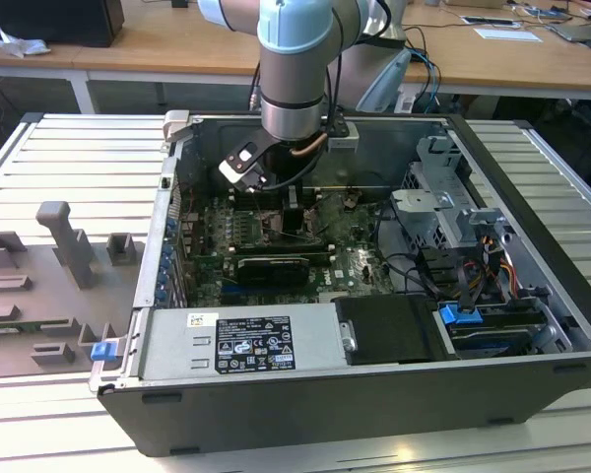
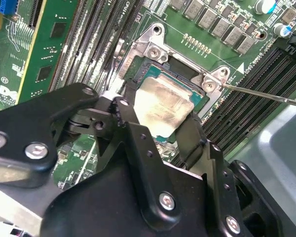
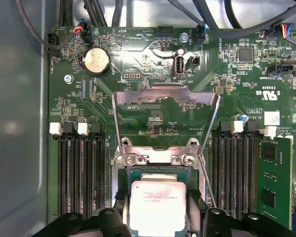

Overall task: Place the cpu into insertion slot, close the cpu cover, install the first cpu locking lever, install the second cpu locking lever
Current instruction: 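Place the cpu into insertion slot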

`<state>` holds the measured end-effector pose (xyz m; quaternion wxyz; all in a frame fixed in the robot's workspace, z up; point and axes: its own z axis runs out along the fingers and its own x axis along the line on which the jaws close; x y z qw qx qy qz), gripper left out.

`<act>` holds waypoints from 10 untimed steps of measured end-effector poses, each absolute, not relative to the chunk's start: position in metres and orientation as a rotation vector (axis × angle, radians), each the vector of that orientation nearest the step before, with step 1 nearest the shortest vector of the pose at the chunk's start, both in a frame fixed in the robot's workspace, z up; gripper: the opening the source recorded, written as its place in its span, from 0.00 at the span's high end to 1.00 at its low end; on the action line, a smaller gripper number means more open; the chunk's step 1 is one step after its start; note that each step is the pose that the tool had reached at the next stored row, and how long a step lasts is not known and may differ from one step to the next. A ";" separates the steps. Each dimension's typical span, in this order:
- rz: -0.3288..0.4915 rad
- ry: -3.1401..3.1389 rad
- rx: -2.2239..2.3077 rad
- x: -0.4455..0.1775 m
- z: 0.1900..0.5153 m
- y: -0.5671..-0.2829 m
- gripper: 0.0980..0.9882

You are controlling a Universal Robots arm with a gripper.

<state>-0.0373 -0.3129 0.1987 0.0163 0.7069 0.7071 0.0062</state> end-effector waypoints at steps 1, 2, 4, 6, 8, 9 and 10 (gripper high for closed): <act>0.020 2.199 2.198 -0.037 0.199 -0.313 0.46; 0.020 2.199 2.198 -0.037 0.200 -0.313 0.50; 0.019 2.198 2.197 -0.037 0.200 -0.313 0.50; 0.016 2.198 2.195 -0.037 0.199 -0.313 0.50; 0.016 2.206 2.186 -0.037 0.199 -0.313 0.50; 0.015 2.212 2.180 -0.037 0.199 -0.313 0.50; 0.014 2.215 2.177 -0.037 0.198 -0.313 0.50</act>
